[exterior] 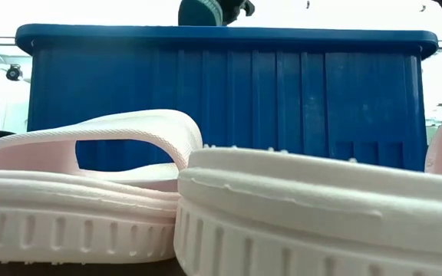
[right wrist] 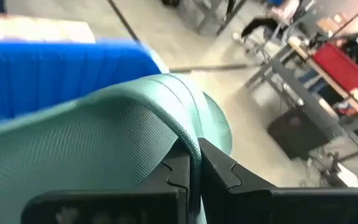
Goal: Pick and place slides into bin
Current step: Put the bottom green slide into the blue bin
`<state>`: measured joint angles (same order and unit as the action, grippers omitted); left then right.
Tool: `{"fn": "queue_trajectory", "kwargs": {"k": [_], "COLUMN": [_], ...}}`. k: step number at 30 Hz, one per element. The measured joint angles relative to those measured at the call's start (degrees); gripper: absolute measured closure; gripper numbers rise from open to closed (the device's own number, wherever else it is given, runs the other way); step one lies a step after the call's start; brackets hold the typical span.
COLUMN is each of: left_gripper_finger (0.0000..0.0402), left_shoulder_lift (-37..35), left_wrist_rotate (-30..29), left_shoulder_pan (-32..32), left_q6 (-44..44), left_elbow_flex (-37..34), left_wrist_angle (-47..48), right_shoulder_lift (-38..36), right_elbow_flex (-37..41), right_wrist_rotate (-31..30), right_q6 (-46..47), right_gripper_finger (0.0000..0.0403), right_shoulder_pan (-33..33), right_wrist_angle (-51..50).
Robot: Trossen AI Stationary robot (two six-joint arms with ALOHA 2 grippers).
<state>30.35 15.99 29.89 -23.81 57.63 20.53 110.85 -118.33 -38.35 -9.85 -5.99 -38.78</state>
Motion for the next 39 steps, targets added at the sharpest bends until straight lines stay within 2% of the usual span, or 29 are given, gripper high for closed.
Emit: {"fn": "queue_trajectory", "kwargs": {"k": [3,11,14,29,35,39], "left_gripper_finger": [0.0208,0.0208,0.0208,0.0208,0.0208,0.0208], "left_shoulder_lift": [0.00,0.00,0.12,0.13,0.12,0.11], "left_wrist_rotate": [0.00,0.01,0.02,0.02,0.03,0.03], "left_shoulder_pan": [0.00,-0.02,-0.02,-0.02,0.00,-0.02], "left_q6": [0.02,0.09,0.15,0.11,0.13,0.13], "left_elbow_flex": [0.00,0.02,0.02,0.02,0.02,0.04], "left_wrist_angle": [0.00,0.01,0.02,-0.02,-0.02,-0.02], "right_shoulder_lift": [-0.13,1.44,4.08,18.31,24.33,27.80], "right_elbow_flex": [-2.46,-2.98,-3.07,-3.88,-7.20,-9.84], "right_wrist_rotate": [0.28,1.11,4.26,4.18,-0.36,-0.77], "right_q6": [-1.09,-4.11,-4.10,-6.74,-8.63,-8.41], "right_gripper_finger": [0.0394,0.0394,0.0394,0.0394,0.0394,0.0394], "right_shoulder_pan": [0.34,-0.46,-1.09,-2.17,-3.13,-4.26], "right_wrist_angle": [-0.22,0.75,1.04,-0.57,-0.01,-0.01]}}
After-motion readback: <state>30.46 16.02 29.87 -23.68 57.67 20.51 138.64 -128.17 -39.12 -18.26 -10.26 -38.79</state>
